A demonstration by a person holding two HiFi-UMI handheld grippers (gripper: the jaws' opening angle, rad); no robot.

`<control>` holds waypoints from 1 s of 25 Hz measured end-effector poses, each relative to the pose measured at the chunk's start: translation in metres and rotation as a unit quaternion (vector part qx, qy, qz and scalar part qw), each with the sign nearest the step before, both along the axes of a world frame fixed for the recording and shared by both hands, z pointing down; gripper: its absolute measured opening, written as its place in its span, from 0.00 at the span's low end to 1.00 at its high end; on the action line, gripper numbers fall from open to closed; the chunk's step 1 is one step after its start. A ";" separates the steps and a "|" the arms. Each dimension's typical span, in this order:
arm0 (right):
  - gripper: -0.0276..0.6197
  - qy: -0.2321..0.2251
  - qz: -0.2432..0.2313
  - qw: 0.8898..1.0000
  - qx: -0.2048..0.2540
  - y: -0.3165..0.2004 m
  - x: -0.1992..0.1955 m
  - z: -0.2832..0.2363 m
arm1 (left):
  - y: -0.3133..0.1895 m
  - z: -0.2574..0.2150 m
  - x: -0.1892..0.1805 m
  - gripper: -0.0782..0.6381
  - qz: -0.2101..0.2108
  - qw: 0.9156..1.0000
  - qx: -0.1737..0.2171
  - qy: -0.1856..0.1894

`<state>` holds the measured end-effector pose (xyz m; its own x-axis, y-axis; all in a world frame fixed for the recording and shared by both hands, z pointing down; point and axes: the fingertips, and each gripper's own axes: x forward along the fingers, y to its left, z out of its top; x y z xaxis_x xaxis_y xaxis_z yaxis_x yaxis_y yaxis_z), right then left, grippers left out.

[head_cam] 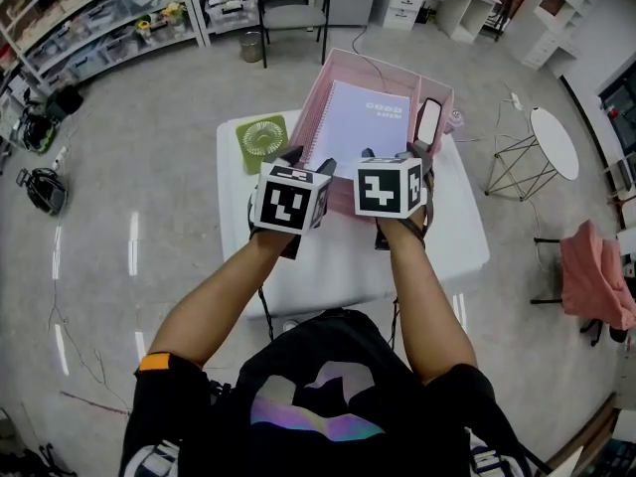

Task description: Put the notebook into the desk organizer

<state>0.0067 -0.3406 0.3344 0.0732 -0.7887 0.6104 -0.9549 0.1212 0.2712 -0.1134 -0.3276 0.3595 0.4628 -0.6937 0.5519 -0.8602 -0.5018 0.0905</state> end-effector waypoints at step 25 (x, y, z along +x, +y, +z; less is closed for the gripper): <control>0.07 -0.132 -0.160 0.965 0.160 0.109 0.051 -0.043 | 0.109 -0.041 0.050 0.20 -0.099 0.986 0.134 0.015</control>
<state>0.0580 -0.2314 0.2915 -0.3311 -0.8960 0.2960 -0.9230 0.3726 0.0957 -0.0637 -0.2190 0.3190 0.3172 -0.8913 0.3241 -0.9425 -0.3343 0.0033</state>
